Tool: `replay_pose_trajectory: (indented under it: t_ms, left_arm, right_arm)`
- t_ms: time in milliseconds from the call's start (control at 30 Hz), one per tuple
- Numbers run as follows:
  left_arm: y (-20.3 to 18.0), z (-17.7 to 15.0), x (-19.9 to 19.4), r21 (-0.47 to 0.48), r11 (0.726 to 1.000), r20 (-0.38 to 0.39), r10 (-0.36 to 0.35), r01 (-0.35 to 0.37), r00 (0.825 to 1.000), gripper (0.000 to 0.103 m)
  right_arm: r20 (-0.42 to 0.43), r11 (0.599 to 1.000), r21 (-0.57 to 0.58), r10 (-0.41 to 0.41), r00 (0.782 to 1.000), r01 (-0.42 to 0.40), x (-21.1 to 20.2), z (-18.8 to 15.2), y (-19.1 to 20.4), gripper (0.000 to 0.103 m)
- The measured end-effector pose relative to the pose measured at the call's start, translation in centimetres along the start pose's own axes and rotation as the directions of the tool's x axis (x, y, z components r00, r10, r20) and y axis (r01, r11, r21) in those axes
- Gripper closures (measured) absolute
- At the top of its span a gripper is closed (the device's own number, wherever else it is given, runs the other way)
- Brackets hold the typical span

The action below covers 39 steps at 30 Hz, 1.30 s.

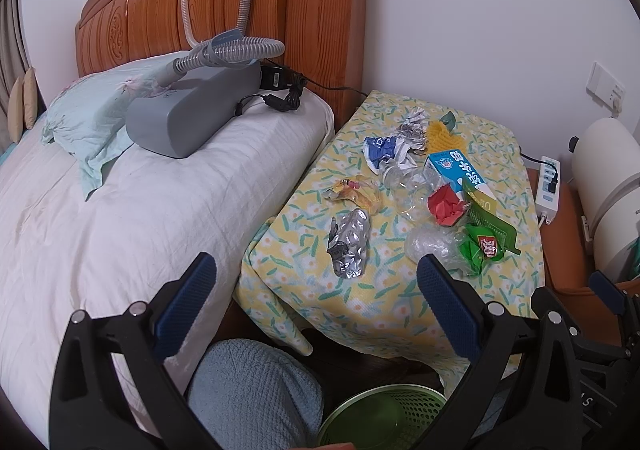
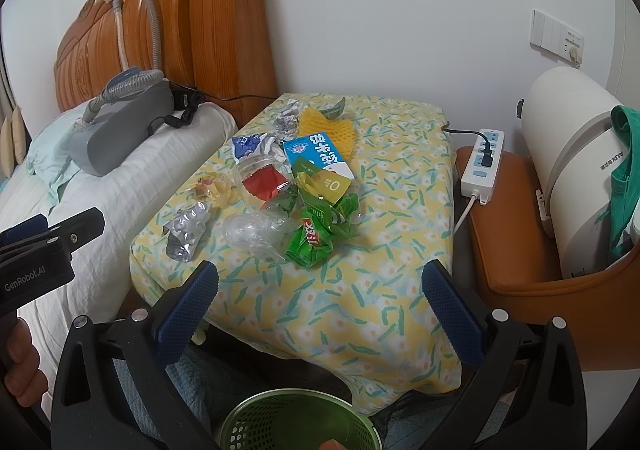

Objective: Collect trash

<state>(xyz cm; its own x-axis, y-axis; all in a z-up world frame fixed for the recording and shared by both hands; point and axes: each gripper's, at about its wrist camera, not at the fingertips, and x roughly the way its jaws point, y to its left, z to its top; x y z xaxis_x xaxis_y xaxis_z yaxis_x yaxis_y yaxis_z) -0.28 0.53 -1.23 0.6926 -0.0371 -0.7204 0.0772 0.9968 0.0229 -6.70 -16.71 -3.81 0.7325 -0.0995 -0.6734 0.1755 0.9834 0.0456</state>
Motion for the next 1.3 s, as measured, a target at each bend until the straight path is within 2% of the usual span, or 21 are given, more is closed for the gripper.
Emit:
replay_pose_trajectory:
  t_ms: [433, 600, 833, 967, 1067, 1200, 1300]
  left_arm:
    - [0.1, -0.2, 0.6, 0.010, 1.000, -0.004, -0.002, 0.002, 1.000, 0.007]
    - [0.8, -0.5, 2.1, 0.002, 0.998, -0.032, -0.061, 0.061, 0.998, 0.007]
    - [2.3, -2.1, 6.1, 0.000, 0.996, -0.071, -0.091, 0.091, 0.993, 0.007]
    - [1.9, -2.2, 8.6, -0.016, 0.988, -0.099, -0.154, 0.153, 0.983, 0.007]
    - [0.8, -2.0, 10.1, 0.009, 0.983, -0.098, -0.181, 0.183, 0.978, 0.007]
    - [-0.8, -1.2, 12.4, 0.045, 0.980, -0.111, -0.186, 0.192, 0.976, 0.007]
    - [-1.8, -0.9, 14.4, 0.079, 0.982, -0.135, -0.157, 0.169, 0.978, 0.010]
  right_arm:
    - [-0.002, 1.000, 0.002, -0.002, 1.000, 0.002, 0.3, -0.1, -0.2, 0.002]
    - [-0.002, 1.000, 0.006, -0.002, 1.000, 0.002, 0.9, -0.5, -0.7, 0.002]
    - [-0.029, 1.000, -0.001, 0.008, 1.000, -0.008, 2.7, -1.2, -1.2, 0.002]
    - [-0.047, 1.000, -0.012, 0.009, 0.999, -0.010, 3.9, -1.6, -1.4, 0.002]
    - [-0.057, 1.000, -0.004, 0.017, 0.998, -0.017, 4.6, -1.8, -1.9, 0.002]
    - [-0.069, 1.000, 0.016, 0.021, 0.997, -0.020, 5.3, -1.8, -2.8, 0.002]
    - [-0.072, 0.999, 0.028, 0.027, 0.997, -0.025, 5.9, -1.8, -3.4, 0.002]
